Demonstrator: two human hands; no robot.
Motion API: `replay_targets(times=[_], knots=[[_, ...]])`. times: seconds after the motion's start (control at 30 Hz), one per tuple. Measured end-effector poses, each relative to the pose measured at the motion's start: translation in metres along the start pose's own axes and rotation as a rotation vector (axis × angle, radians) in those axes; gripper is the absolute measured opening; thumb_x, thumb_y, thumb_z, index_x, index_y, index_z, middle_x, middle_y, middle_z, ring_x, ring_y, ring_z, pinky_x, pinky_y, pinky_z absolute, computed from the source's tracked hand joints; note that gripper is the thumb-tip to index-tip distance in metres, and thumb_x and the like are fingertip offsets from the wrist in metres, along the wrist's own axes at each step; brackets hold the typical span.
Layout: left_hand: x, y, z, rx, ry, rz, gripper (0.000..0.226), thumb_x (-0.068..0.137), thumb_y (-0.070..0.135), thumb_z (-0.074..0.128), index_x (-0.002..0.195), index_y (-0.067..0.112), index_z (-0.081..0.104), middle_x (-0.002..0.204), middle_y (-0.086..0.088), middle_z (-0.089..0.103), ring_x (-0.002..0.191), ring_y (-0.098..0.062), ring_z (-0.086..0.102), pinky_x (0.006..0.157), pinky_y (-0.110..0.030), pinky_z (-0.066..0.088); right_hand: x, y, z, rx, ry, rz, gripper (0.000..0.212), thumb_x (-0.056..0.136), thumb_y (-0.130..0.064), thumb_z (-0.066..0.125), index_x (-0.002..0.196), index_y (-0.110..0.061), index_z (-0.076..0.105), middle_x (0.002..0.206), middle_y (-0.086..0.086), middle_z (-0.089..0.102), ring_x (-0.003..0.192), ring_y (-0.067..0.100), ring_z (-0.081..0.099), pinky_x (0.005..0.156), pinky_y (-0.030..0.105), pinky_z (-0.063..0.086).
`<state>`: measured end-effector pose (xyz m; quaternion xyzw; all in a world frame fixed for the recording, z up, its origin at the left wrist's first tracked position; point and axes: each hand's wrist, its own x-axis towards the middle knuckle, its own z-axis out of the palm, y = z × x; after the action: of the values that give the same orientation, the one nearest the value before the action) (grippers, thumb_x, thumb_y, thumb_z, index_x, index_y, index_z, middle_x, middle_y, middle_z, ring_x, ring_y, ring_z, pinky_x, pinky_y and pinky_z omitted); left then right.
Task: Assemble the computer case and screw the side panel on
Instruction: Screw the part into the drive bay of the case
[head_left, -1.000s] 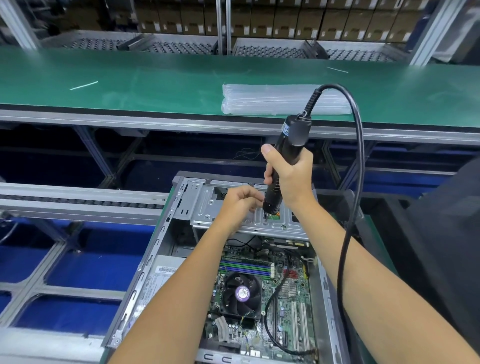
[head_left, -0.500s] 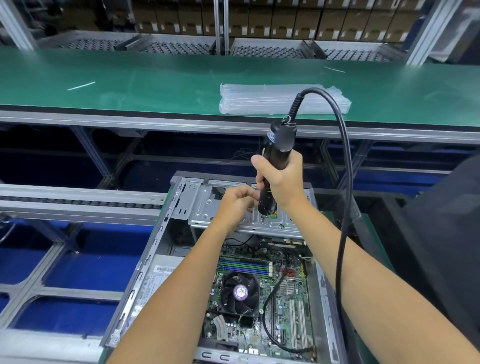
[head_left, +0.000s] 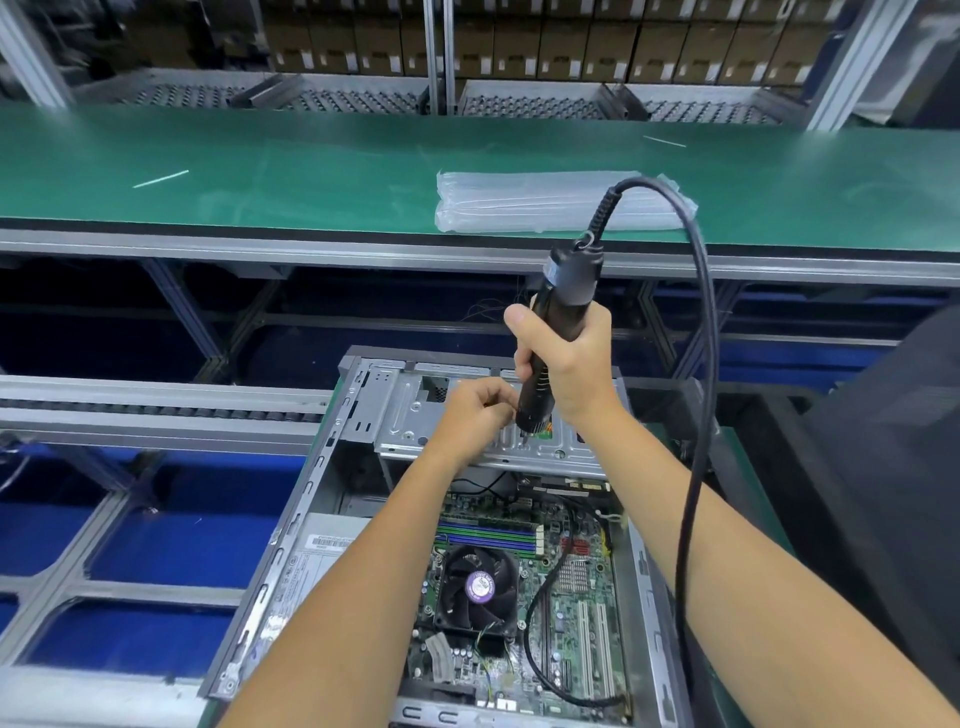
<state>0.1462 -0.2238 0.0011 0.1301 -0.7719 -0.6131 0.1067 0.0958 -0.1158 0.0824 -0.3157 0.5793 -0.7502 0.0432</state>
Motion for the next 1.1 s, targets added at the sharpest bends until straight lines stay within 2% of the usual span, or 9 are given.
replay_targets(times=[0.07, 0.2, 0.3, 0.43, 0.6, 0.73, 0.83, 0.97, 1.1], knots=[[0.001, 0.001, 0.001, 0.053, -0.017, -0.009, 0.014, 0.081, -0.006, 0.057, 0.078, 0.003, 0.067, 0.083, -0.019, 0.067, 0.073, -0.029, 0.056, 0.074, -0.037, 0.047, 0.004, -0.013, -0.006, 0.052, 0.006, -0.038, 0.027, 0.079, -0.028, 0.073, 0.060, -0.016, 0.057, 0.047, 0.006, 0.051, 0.037, 0.021, 0.047, 0.046, 0.027, 0.043], [0.000, 0.011, 0.012, 0.053, 0.018, -0.048, 0.016, 0.083, 0.000, 0.057, 0.074, 0.008, 0.068, 0.077, -0.008, 0.067, 0.076, -0.020, 0.061, 0.075, -0.035, 0.049, 0.015, -0.049, -0.055, 0.189, 0.115, -0.060, 0.021, 0.078, -0.023, 0.073, 0.062, -0.022, 0.061, 0.049, 0.004, 0.052, 0.037, 0.021, 0.045, 0.045, 0.025, 0.041], [0.005, 0.039, 0.055, 0.091, 0.027, 0.080, 0.017, 0.085, 0.005, 0.057, 0.070, 0.001, 0.066, 0.070, -0.012, 0.065, 0.068, -0.021, 0.058, 0.065, -0.032, 0.047, 0.015, -0.061, -0.116, 0.219, 0.194, 0.092, 0.022, 0.077, -0.023, 0.076, 0.072, -0.015, 0.056, 0.051, 0.005, 0.051, 0.038, 0.020, 0.042, 0.044, 0.025, 0.039], [0.015, 0.077, 0.150, 0.276, -0.153, 0.241, 0.019, 0.082, 0.012, 0.056, 0.066, 0.007, 0.064, 0.063, -0.006, 0.062, 0.059, -0.017, 0.050, 0.058, -0.029, 0.039, -0.017, -0.041, -0.185, 0.119, 0.251, 0.314, 0.030, 0.082, -0.020, 0.073, 0.070, -0.011, 0.048, 0.049, 0.008, 0.049, 0.037, 0.018, 0.040, 0.044, 0.025, 0.037], [0.013, 0.058, 0.231, 0.434, -0.256, 0.155, 0.025, 0.086, 0.017, 0.057, 0.071, -0.003, 0.062, 0.067, -0.019, 0.061, 0.058, -0.022, 0.044, 0.053, -0.031, 0.030, -0.067, 0.001, -0.248, 0.047, 0.316, 0.422, 0.029, 0.077, -0.023, 0.077, 0.064, -0.007, 0.056, 0.045, 0.012, 0.048, 0.033, 0.020, 0.041, 0.039, 0.025, 0.037], [0.014, 0.033, 0.264, 0.696, -0.473, -0.065, 0.021, 0.085, 0.012, 0.052, 0.066, 0.003, 0.057, 0.064, -0.012, 0.058, 0.061, -0.023, 0.050, 0.054, -0.027, 0.036, -0.100, 0.038, -0.283, 0.038, 0.326, 0.597, 0.042, 0.074, -0.028, 0.083, 0.096, -0.006, 0.054, 0.047, 0.012, 0.050, 0.034, 0.021, 0.041, 0.040, 0.026, 0.038], [0.015, 0.027, 0.289, 0.953, -0.648, -0.141, 0.012, 0.083, 0.005, 0.046, 0.072, 0.008, 0.050, 0.066, -0.004, 0.048, 0.067, -0.023, 0.050, 0.056, -0.028, 0.039, -0.117, 0.062, -0.297, 0.020, 0.286, 0.688, 0.031, 0.069, -0.033, 0.083, 0.059, -0.012, 0.063, 0.046, 0.012, 0.051, 0.034, 0.021, 0.042, 0.040, 0.026, 0.039], [0.013, -0.005, 0.314, 1.091, -0.689, -0.203, 0.030, 0.087, 0.001, 0.046, 0.116, 0.001, 0.052, 0.088, -0.009, 0.054, 0.086, -0.027, 0.055, 0.074, -0.033, 0.047, -0.136, 0.085, -0.308, 0.068, 0.281, 0.801, 0.028, 0.072, -0.033, 0.082, 0.051, -0.020, 0.069, 0.046, 0.010, 0.052, 0.034, 0.020, 0.045, 0.039, 0.025, 0.041], [-0.006, -0.049, 0.338, 1.067, -0.705, -0.272, 0.014, 0.088, 0.004, 0.049, 0.100, 0.001, 0.055, 0.115, -0.020, 0.058, 0.103, -0.033, 0.058, 0.086, -0.034, 0.047, -0.145, 0.095, -0.322, 0.128, 0.281, 0.901, 0.030, 0.061, -0.041, 0.085, 0.051, -0.018, 0.069, 0.048, 0.012, 0.053, 0.036, 0.022, 0.045, 0.042, 0.026, 0.042]])
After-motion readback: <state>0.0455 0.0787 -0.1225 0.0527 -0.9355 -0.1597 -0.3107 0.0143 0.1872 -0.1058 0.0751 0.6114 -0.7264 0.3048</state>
